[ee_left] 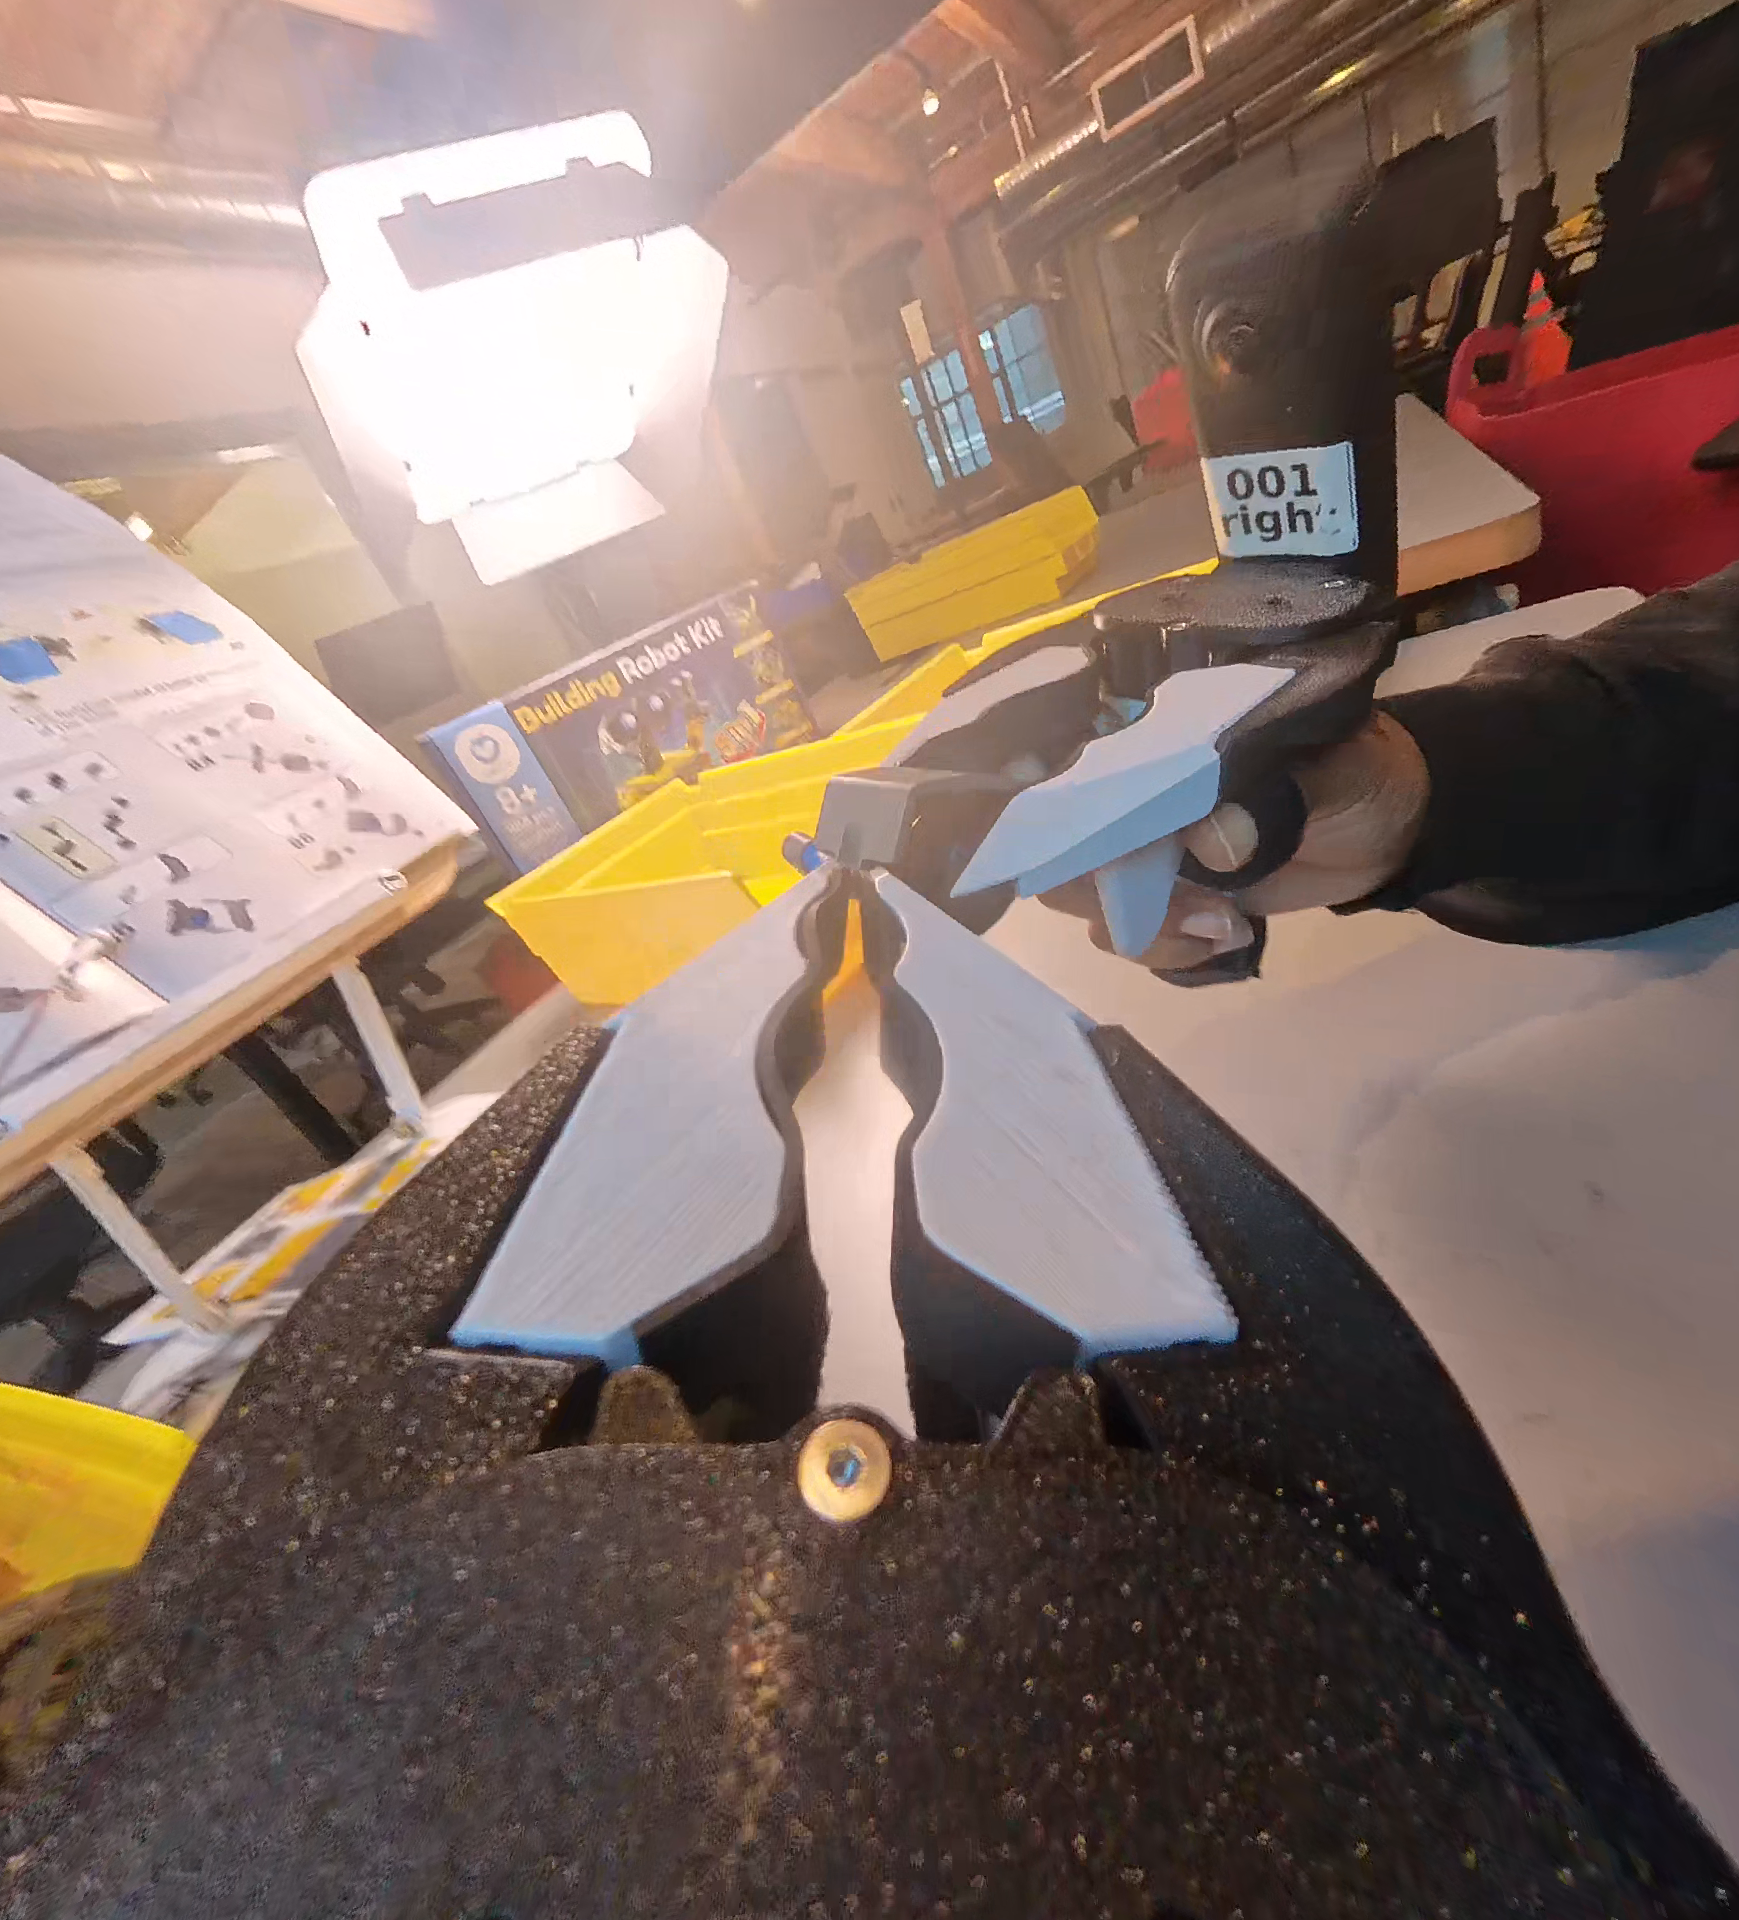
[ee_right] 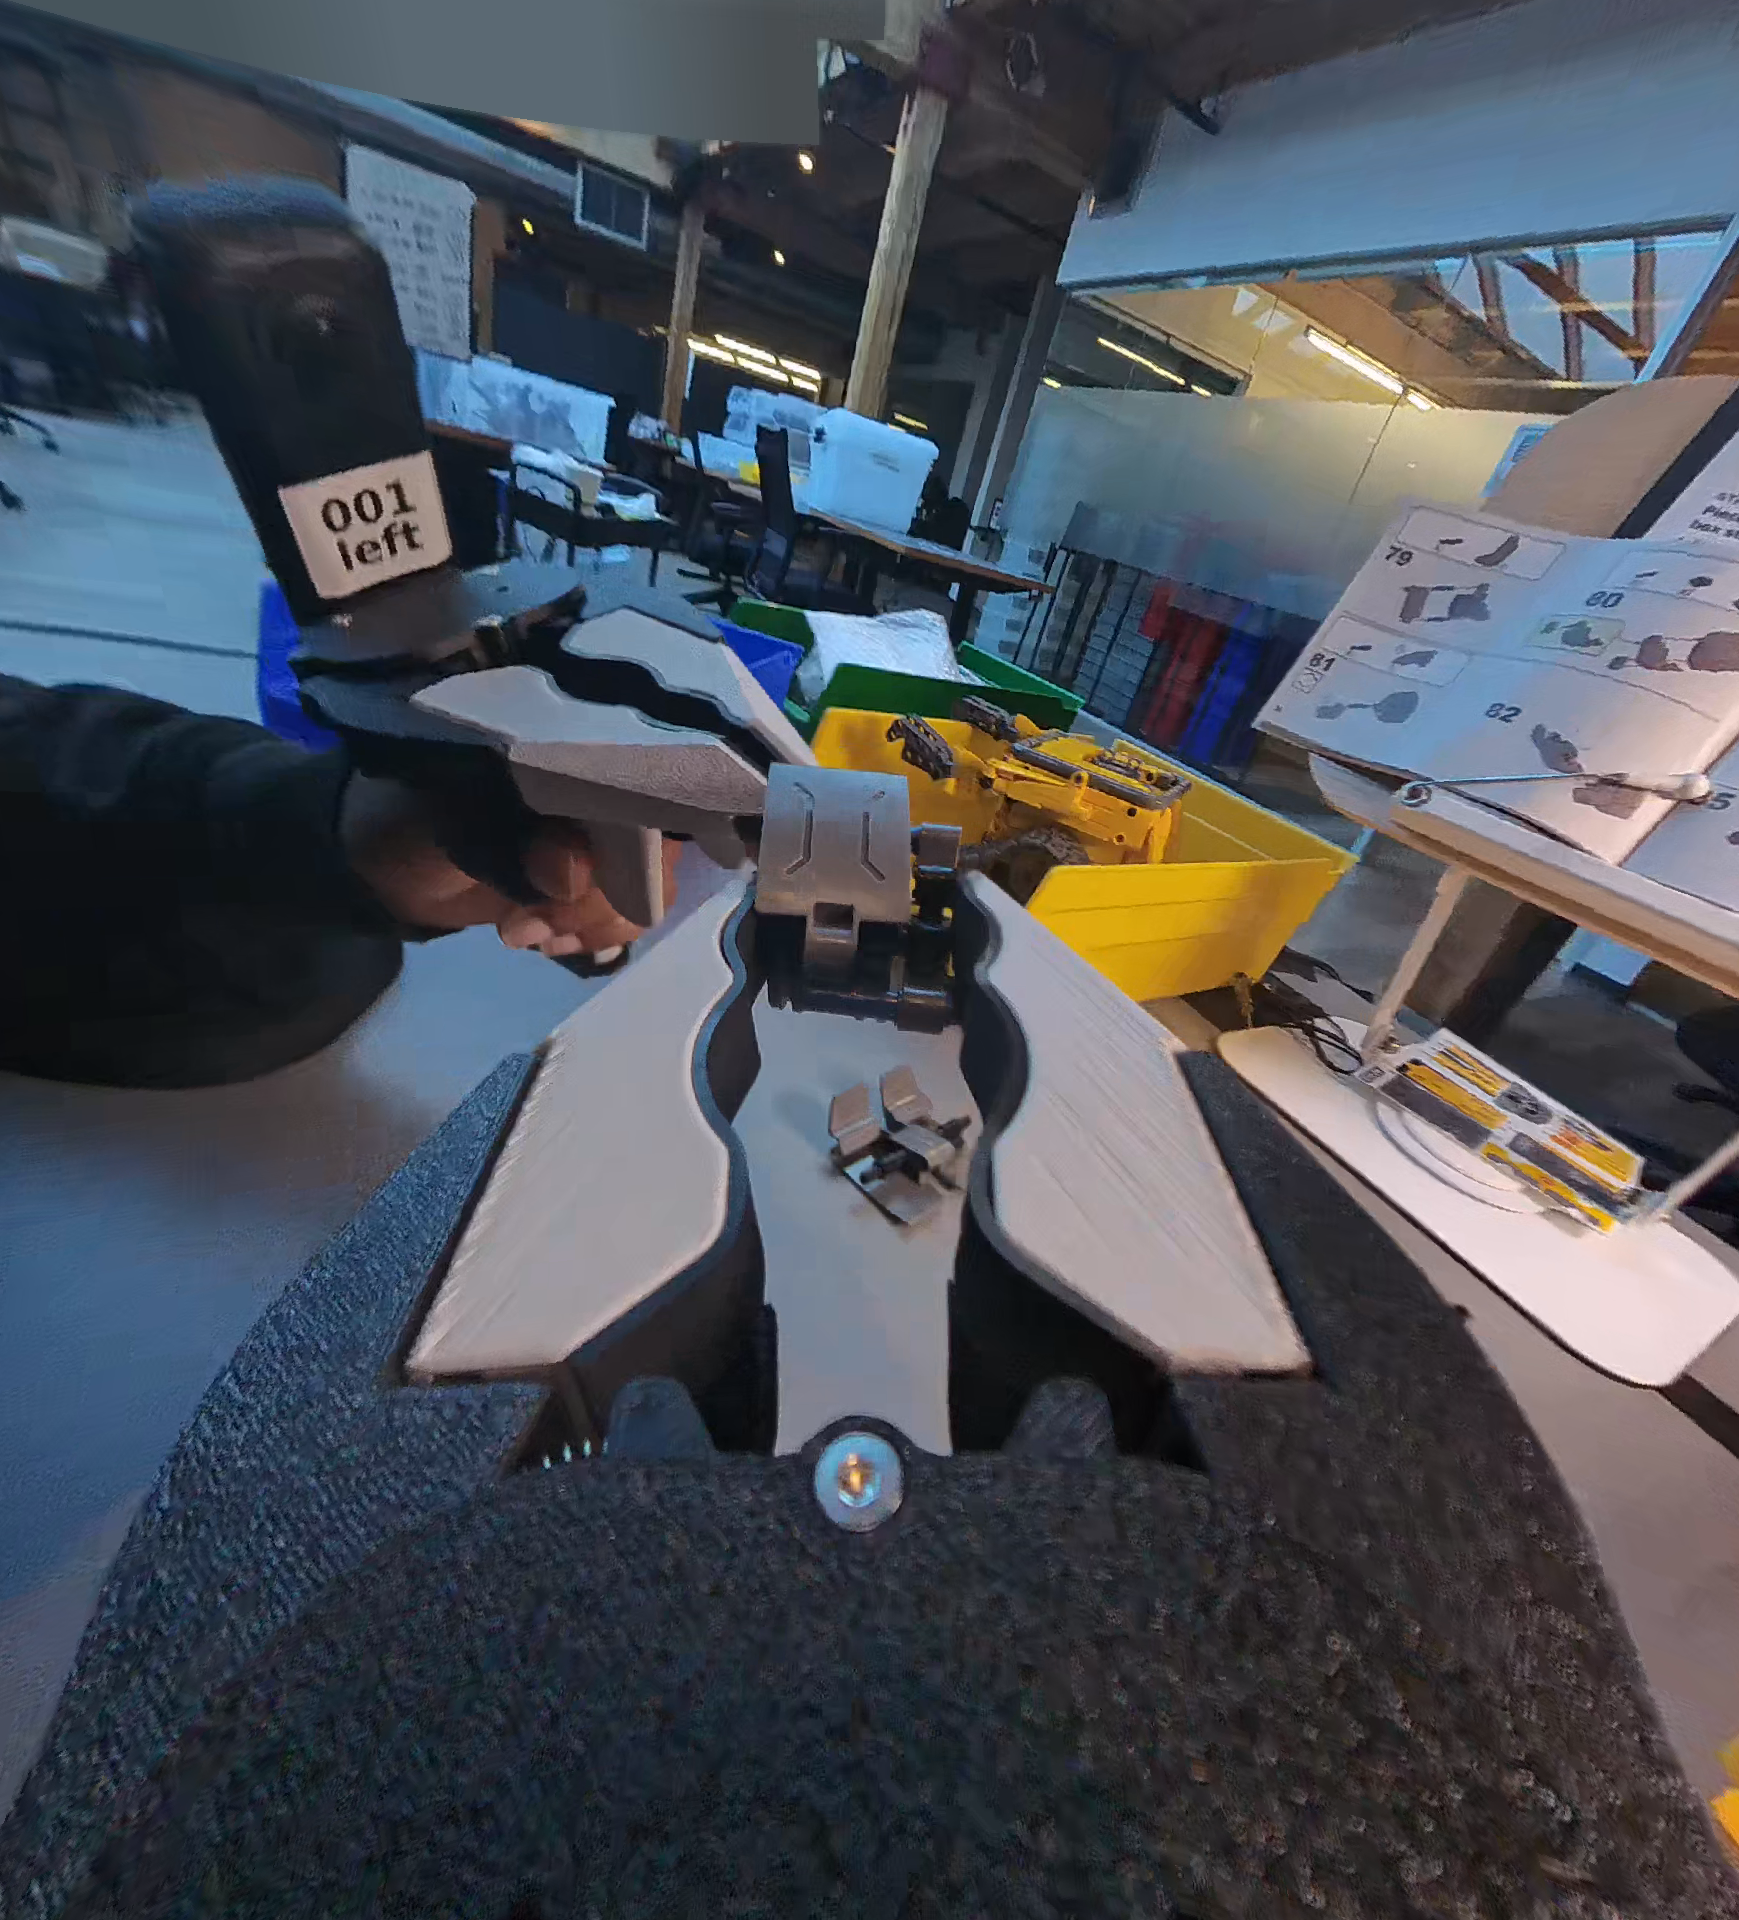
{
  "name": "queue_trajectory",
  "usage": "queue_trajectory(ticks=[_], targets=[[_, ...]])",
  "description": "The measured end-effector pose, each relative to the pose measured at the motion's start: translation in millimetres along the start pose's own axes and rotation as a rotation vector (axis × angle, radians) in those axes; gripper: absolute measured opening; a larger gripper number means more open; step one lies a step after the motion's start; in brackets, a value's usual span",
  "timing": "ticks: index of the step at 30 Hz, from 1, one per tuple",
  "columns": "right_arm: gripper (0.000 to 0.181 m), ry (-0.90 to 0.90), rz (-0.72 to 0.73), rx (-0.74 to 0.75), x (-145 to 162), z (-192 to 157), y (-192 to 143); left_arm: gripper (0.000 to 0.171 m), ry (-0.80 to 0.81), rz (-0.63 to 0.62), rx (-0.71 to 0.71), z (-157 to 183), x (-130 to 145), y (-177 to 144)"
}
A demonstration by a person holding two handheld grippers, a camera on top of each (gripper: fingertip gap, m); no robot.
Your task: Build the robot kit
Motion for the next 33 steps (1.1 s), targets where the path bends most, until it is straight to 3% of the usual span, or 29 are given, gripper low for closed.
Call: queue_trajectory(ticks=[2, 5, 9, 12, 15, 20, 23, 28, 33], targets=[[0.034, -0.086, -0.049, 0.038, 3.8, -0.2, 1.9, 0.002, -0.120, -0.019, 0.063, -3.0, 9.0, -0.8], [0.034, -0.232, -0.089, 0.091, 6.7, 0.8, 0.3, 0.029, -0.412, -0.010, 0.158, -11.7, 22.0, -5.0], [0.035, -0.394, -0.229, 0.126, 22.4, 5.3, 0.5, 0.035, -0.710, -0.060, 0.200, -15.1, 33.3, 0.8], [0.035, -0.473, -0.372, 0.134, 40.7, 4.7, 6.0, 0.040, -0.757, -0.264, 0.247, 3.6, 49.8, 13.7], [0.035, -0.558, -0.468, 0.111, 57.4, -1.9, 11.1, 0.042, -0.822, -0.377, 0.274, 19.3, 65.3, 21.7], [0.035, -0.621, -0.505, 0.063, 63.4, -10.7, 13.0, 0.035, -0.938, -0.374, 0.372, 29.2, 72.8, 23.7], [0.037, -0.604, -0.452, 0.014, 57.4, -13.2, 8.8, 0.034, -0.920, -0.329, 0.423, 28.3, 68.5, 21.5], [0.049, -0.541, -0.412, -0.087, 47.2, -18.6, -2.7, 0.033, -0.691, -0.298, 0.465, 31.6, 55.0, 18.0], [0.063, -0.222, -0.355, -0.254, 33.0, -19.7, -17.7, 0.032, -0.509, -0.208, 0.494, 36.0, 43.6, 13.6]])
Point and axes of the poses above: each gripper's, where its closed fingertips meet, y out along the fingers, x out of its underside, z = x × y across the jaws, the point moved 8 cm from there along -y, back along the fingers, and after that the axes turned 11 degrees about y, right-handed, at the moved point
